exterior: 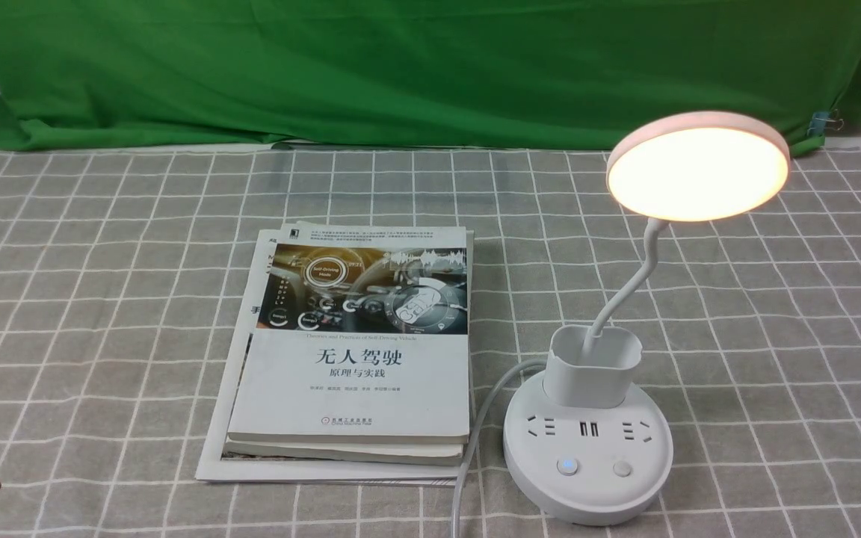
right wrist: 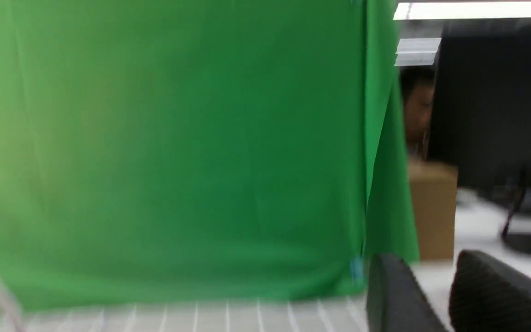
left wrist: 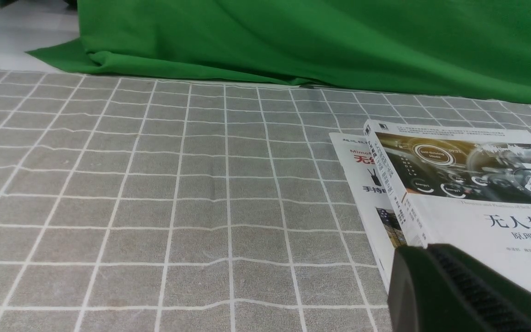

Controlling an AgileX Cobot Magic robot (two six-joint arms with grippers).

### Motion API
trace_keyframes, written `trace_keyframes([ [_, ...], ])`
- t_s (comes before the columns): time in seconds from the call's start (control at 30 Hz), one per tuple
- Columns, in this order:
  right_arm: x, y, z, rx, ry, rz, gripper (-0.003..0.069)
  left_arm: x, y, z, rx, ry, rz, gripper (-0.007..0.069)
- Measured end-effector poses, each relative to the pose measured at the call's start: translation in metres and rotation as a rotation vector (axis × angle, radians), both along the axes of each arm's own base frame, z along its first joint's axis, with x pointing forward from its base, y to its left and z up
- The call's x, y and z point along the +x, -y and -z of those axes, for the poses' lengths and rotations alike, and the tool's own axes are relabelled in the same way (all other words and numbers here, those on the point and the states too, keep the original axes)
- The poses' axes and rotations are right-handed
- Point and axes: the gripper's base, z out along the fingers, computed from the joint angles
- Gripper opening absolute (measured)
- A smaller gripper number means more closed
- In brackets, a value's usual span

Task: Turn off the desk lamp on the grey coffee tablecloth by hand.
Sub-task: 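Press the power button on the lamp base to turn the lamp off with the right gripper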

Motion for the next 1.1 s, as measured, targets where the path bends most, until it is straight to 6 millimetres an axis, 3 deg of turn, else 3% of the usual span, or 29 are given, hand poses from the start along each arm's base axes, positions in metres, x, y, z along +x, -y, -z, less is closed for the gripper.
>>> trace_keyframes([
  [0.13,0.000,0.000,-0.003,0.056,-0.003,-0.022,0.0242,0.000,0.000,0.000,0.000,0.000,0.000,0.0001],
  [0.3,0.009,-0.003,-0.042,0.077,-0.145,-0.059,0.0242,0.000,0.000,0.000,0.000,0.000,0.000,0.0001],
  [0.47,0.045,-0.007,-0.088,0.081,-0.396,-0.094,0.0242,0.000,0.000,0.000,0.000,0.000,0.000,0.0001],
  [0.6,0.087,-0.015,-0.102,0.064,-0.665,-0.158,0.0242,0.000,0.000,0.000,0.000,0.000,0.000,0.0001],
  [0.73,0.124,-0.025,-0.097,0.066,-0.794,-0.214,0.0242,0.000,0.000,0.000,0.000,0.000,0.000,0.0001],
  [0.8,0.140,-0.035,-0.083,0.081,-0.874,-0.260,0.0237,0.000,0.000,0.000,0.000,0.000,0.000,0.0001],
  [0.83,0.141,-0.037,-0.082,0.076,-0.886,-0.273,0.0235,0.000,0.000,0.000,0.000,0.000,0.000,0.0001],
  [0.87,0.149,-0.047,-0.067,0.019,-0.989,-0.328,0.0227,0.000,0.000,0.000,0.000,0.000,0.000,0.0001],
  [1.0,0.151,-0.065,-0.037,-0.134,-1.220,-0.459,0.0230,0.000,0.000,0.000,0.000,0.000,0.000,0.0001],
  [1.1,0.151,-0.071,-0.030,-0.162,-1.283,-0.494,0.0232,0.000,0.000,0.000,0.000,0.000,0.000,0.0001],
])
